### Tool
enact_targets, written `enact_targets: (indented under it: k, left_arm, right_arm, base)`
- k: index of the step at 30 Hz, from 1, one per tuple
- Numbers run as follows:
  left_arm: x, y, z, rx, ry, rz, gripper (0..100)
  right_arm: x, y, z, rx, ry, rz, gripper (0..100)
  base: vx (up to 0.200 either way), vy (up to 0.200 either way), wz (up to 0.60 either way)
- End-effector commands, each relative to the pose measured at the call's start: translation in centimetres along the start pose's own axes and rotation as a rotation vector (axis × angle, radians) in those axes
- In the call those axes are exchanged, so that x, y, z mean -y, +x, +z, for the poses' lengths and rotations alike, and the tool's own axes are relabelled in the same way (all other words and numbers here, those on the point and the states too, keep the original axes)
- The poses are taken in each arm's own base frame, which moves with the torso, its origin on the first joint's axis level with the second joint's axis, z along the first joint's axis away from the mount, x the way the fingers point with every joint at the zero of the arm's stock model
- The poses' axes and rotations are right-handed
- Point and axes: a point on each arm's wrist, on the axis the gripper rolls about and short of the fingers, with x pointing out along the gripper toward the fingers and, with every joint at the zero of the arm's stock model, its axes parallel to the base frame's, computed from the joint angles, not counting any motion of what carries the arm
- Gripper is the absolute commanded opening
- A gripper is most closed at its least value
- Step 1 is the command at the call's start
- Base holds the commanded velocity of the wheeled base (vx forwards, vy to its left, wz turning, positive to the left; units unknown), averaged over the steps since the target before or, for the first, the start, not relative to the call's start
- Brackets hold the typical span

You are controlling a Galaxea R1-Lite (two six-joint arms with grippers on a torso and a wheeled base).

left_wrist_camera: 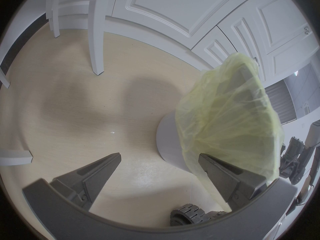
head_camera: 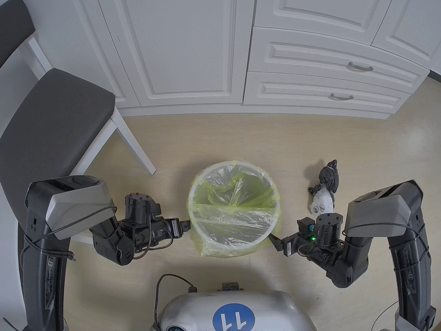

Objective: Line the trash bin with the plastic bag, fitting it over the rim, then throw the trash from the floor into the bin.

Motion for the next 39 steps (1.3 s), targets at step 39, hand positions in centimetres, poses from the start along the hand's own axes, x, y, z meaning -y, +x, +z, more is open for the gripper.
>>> enact_targets:
  k: [39]
  left_arm:
    - [-0.1, -3.0, -0.8, -0.02, -0.008, 0.017, 100]
  right_arm:
    - [3.0, -3.6, 3.4, -0.081, 0.002, -0.023, 100]
  base:
    - [0.0, 0.0, 0.0]
